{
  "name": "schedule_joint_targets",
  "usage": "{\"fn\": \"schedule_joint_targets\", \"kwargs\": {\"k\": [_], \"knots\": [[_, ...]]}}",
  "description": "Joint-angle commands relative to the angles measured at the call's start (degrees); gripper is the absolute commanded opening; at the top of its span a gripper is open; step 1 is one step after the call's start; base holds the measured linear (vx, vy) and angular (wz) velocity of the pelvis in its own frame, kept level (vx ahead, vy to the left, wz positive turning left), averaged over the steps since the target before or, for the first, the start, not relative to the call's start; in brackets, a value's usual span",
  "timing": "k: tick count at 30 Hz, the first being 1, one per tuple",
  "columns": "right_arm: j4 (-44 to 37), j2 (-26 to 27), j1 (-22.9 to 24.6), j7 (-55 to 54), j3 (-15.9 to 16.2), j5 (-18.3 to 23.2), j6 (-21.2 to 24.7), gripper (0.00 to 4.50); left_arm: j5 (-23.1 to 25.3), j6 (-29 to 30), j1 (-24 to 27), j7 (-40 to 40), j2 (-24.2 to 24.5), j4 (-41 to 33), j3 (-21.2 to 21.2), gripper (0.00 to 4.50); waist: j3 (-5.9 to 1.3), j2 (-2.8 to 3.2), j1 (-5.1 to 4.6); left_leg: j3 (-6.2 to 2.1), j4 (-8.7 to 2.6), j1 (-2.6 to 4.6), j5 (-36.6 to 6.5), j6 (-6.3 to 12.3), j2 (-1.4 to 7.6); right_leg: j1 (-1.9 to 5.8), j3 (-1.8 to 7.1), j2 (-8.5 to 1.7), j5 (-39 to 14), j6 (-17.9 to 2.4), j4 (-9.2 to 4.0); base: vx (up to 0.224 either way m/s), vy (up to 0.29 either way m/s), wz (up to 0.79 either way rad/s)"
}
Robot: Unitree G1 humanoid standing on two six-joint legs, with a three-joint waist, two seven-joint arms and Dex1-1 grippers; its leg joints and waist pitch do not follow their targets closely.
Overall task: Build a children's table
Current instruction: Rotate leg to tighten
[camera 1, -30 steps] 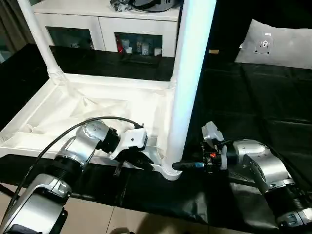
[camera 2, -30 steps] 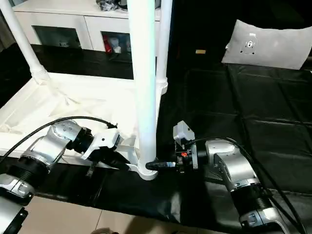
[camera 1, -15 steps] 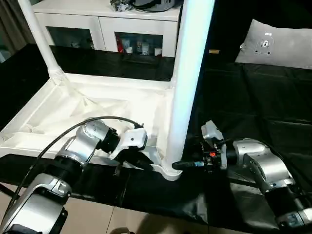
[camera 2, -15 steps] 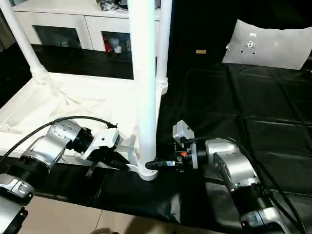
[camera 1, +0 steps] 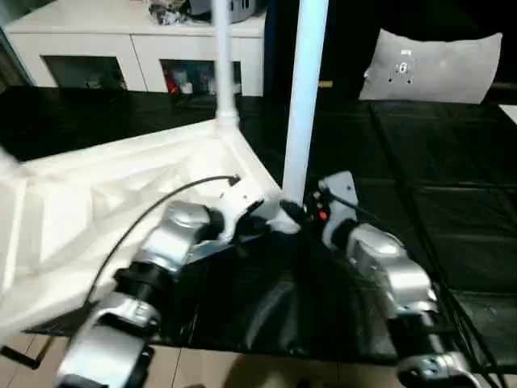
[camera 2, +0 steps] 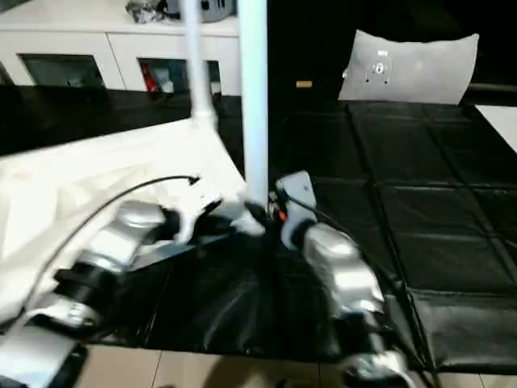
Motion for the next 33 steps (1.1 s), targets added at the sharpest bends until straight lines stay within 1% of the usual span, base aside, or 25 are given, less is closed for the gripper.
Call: {"fn": "schedule_joint_targets", "kwargs": {"k": [1, 2, 3, 5, 7, 9, 10, 11, 12, 14, 15, 16, 17, 18, 20, 21, 22, 23, 24, 25, 28, 30, 31, 32, 33], "knots": [[6.61, 6.38, -2.26, -5.94, 4.09, -1.74, 0.49, 1.91, 0.61, -0.37, -1.46, 9.65, -6.34, -0.69, -0.47, 0.00, -2.67, -0.11, -0.06, -0.65, -4.47, -0.29, -14.59, 2.12, 1.25, 2.37, 2.18, -3.19, -30.36, -5.23, -5.69, 0.000, 0.000, 0.00], [7.54, 7.00, -2.79, -7.11, 3.33, -1.65, -0.33, 1.91, 0.91, -0.45, -1.48, 10.69, -6.74, -0.61, -0.47, 0.00, -2.72, -0.12, -0.32, -0.73, -4.47, -0.23, -15.06, 1.85, 1.25, 2.32, 2.09, -3.09, -30.08, -5.31, -5.68, 0.000, 0.000, 0.00], [7.93, 7.36, -3.00, -7.94, 2.63, -1.49, -1.23, 1.91, 1.12, -0.56, -1.58, 11.14, -7.13, -0.40, -0.68, 0.00, -2.71, -0.16, -0.27, -0.69, -4.46, -0.16, -15.32, 1.92, 1.20, 2.32, 2.08, -3.12, -30.19, -5.21, -5.81, 0.000, 0.000, 0.00], [7.77, 7.57, -2.91, -8.56, 1.72, -1.04, -2.65, 2.45, 1.25, -0.85, -1.62, 11.22, -7.44, -0.29, -1.02, 0.00, -2.90, -0.12, -0.20, -0.66, -4.53, -0.29, -14.81, 2.63, 1.31, 2.43, 2.28, -3.03, -27.77, -5.35, -5.62, 0.000, 0.000, 0.00], [7.02, 7.61, -2.41, -9.17, 0.71, -0.79, -4.29, 2.62, 1.24, -0.64, -1.24, 10.89, -7.39, -0.89, -1.31, 0.00, -3.17, -0.05, 0.02, -0.57, -4.53, -0.50, -12.77, 3.19, 1.46, 2.72, 2.54, -3.03, -22.62, -6.94, -4.98, 0.000, 0.000, 0.00], [5.86, 6.94, -1.50, -8.20, 0.11, -0.30, -5.66, 2.81, 1.13, -0.51, -0.63, 9.84, -6.70, -1.78, -1.53, 0.00, -3.29, -0.19, 0.12, -0.48, -4.47, -0.51, -11.86, 3.44, 1.54, 2.81, 2.63, -3.10, -20.50, -7.73, -4.73, 0.000, 0.000, 0.00], [5.16, 5.93, -0.68, -6.24, -0.36, 0.14, -7.47, 2.93, 1.14, -0.80, 0.00, 8.47, -5.88, -2.40, -1.57, 0.00, -3.42, -0.10, 0.40, -0.42, -4.38, -0.63, -10.24, 3.92, 1.59, 3.05, 2.71, -3.17, -17.45, -8.91, -4.29, 0.000, 0.000, 0.00], [4.84, 5.31, -0.31, -5.34, -0.39, 0.20, -8.01, 2.93, 1.08, -0.80, 0.26, 8.04, -5.55, -2.61, -1.52, 0.00, -3.44, -0.13, 0.45, -0.37, -4.35, -0.67, -9.84, 4.15, 1.59, 3.09, 2.73, -3.17, -16.52, -9.25, -4.21, 0.000, 0.000, 0.00], [4.54, 4.55, 0.06, -4.24, -0.25, 0.41, -8.75, 3.08, 1.02, -0.95, 0.49, 7.54, -5.09, -2.79, -1.61, 0.00, -3.56, -0.17, 0.45, -0.34, -4.24, -0.73, -9.02, 4.49, 1.60, 3.28, 2.74, -3.12, -14.78, -10.02, -3.92, 0.000, 0.000, 0.00], [2.82, 2.18, 1.36, -0.83, -0.04, 1.26, -9.94, 3.26, 0.48, -1.83, 1.19, 4.92, -3.58, -3.36, -2.07, 0.00, -3.62, -0.07, 0.55, -0.34, -4.15, -0.73, -8.20, 5.16, 1.65, 3.45, 2.74, -3.20, -13.16, -10.89, -3.73, 0.000, 0.000, 0.00], [2.54, 1.80, 1.57, -0.31, -0.04, 1.40, -10.12, 3.38, 0.39, -1.94, 1.32, 4.54, -3.35, -3.46, -2.13, 0.00, -3.71, -0.23, 0.65, -0.30, -4.04, -0.79, -7.28, 5.69, 1.71, 3.56, 2.76, -3.24, -11.93, -11.29, -3.55, 0.000, 0.000, 0.00], [0.95, -0.65, 2.64, 3.56, 0.03, 2.31, -10.96, 3.46, -0.05, -2.64, 1.86, 2.13, -1.83, -3.86, -2.42, 0.00, -3.75, -0.15, 0.55, -0.26, -3.95, -0.88, -6.52, 6.08, 1.72, 3.56, 2.81, -3.15, -10.49, -11.87, -3.33, 0.000, 0.000, 0.00], [0.95, -0.65, 2.64, 3.56, 0.03, 2.31, -10.96, 3.46, -0.05, -2.64, 1.86, 2.13, -1.83, -3.86, -2.42, 0.00, -3.87, -0.19, 0.72, -0.38, -3.93, -0.83, -6.17, 6.14, 1.69, 3.78, 2.73, -3.13, -9.81, -11.94, -3.19, 0.000, 0.000, 0.00], [0.08, -2.07, 3.20, 5.96, 0.10, 2.85, -11.46, 3.60, -0.27, -3.13, 2.08, 0.68, -0.92, -4.02, -2.64, 0.00, -3.83, -0.23, 0.74, -0.32, -3.85, -0.84, -6.04, 6.60, 1.65, 3.75, 2.73, -3.09, -9.17, -12.22, -3.13, 0.000, 0.000, 0.00], [-1.60, -5.32, 4.39, 11.97, 0.51, 4.36, -12.06, 3.88, -0.17, -5.70, 2.36, -2.70, 1.53, -4.01, -3.61, 0.00, -3.73, -0.26, 0.75, -0.22, -3.82, -0.87, -6.97, 7.44, 1.70, 3.72, 2.74, -3.19, -10.22, -12.48, -3.34, 0.000, 0.000, 0.00], [-2.20, -7.49, 4.94, 15.57, 0.82, 4.91, -12.38, 3.88, -0.15, -6.84, 2.41, -4.73, 3.03, -3.91, -4.03, 0.00, -3.62, -0.42, 0.77, -0.23, -3.85, -0.92, -7.33, 7.35, 1.74, 3.81, 2.75, -3.12, -10.98, -12.22, -3.41, 0.000, 0.000, 0.00], [-2.64, -9.32, 5.39, 18.55, 1.09, 5.46, -12.64, 3.94, -0.19, -8.34, 2.50, -6.65, 4.29, -3.91, -4.47, 0.00, -3.47, -0.34, 0.79, -0.22, -3.98, -0.81, -8.68, 7.31, 1.80, 3.61, 2.77, -3.18, -13.35, -11.80, -3.63, 0.000, 0.000, 0.00], [-2.86, -10.40, 5.64, 20.24, 1.25, 5.77, -12.80, 4.03, -0.26, -9.21, 2.56, -7.81, 5.00, -3.93, -4.72, 0.00, -3.44, -0.36, 0.79, -0.20, -3.97, -0.78, -9.13, 7.02, 1.83, 3.59, 2.79, -3.20, -14.32, -11.52, -3.73, 0.000, 0.000, 0.00], [-3.04, -11.78, 5.84, 22.26, 1.37, 6.15, -12.98, 4.14, -0.54, -9.75, 2.71, -9.40, 5.88, -4.10, -5.03, 0.00, -3.36, -0.57, 0.74, -0.17, -4.04, -0.75, -10.11, 6.49, 1.84, 3.48, 2.80, -3.24, -16.38, -10.98, -3.90, 0.000, 0.000, 0.00], [-3.12, -12.35, 5.92, 23.10, 1.41, 6.31, -13.06, 4.23, -0.65, -9.97, 2.77, -10.06, 6.24, -4.17, -5.16, 0.00, -3.36, -0.53, 0.80, -0.21, -4.09, -0.71, -10.50, 6.34, 1.77, 3.53, 2.74, -3.25, -17.42, -10.79, -4.01, 0.000, 0.000, 0.00], [-3.93, -17.20, 6.25, 31.15, 2.17, 8.03, -13.02, 4.23, -1.61, -12.73, 3.48, -17.28, 9.89, -5.01, -7.12, 0.00, -3.21, -0.53, 1.02, -0.30, -4.22, -0.55, -11.78, 5.61, 2.03, 3.22, 2.88, -3.30, -20.42, -9.96, -4.20, 0.000, 0.000, 0.00], [-4.33, -19.72, 6.13, 36.31, 3.24, 9.05, -12.93, 4.23, -1.82, -15.46, 3.58, -21.60, 12.03, -4.80, -8.58, 0.00, -3.23, -0.51, 1.22, -0.36, -4.21, -0.50, -11.78, 5.69, 2.09, 3.24, 2.86, -3.29, -19.83, -10.25, -4.12, 0.000, 0.000, 0.00], [-4.33, -19.72, 6.13, 36.31, 3.24, 9.05, -12.93, 4.23, -1.82, -15.46, 3.58, -21.60, 12.03, -4.80, -8.58, 0.00, -3.25, -0.49, 1.26, -0.29, -4.20, -0.55, -11.35, 5.66, 2.15, 3.25, 2.95, -3.31, -18.94, -10.61, -3.92, 0.000, 0.000, 0.00], [-4.46, -21.12, 5.77, 39.76, 3.86, 10.19, -11.96, 4.23, -2.52, -17.45, 3.61, -24.57, 13.08, -4.84, -9.20, 0.00, -3.29, -0.48, 1.50, -0.28, -4.14, -0.40, -11.44, 5.70, 2.09, 3.21, 2.88, -3.33, -18.83, -10.94, -3.96, 0.000, 0.000, 0.00], [-4.42, -21.43, 5.64, 40.62, 3.98, 10.54, -11.71, 4.23, -2.79, -17.89, 3.62, -25.37, 13.24, -4.84, -9.23, 0.00, -3.32, -0.56, 1.54, -0.27, -4.14, -0.53, -11.16, 5.74, 2.09, 3.36, 2.89, -3.32, -18.59, -10.92, -3.87, 0.000, 0.000, 0.00]]}}
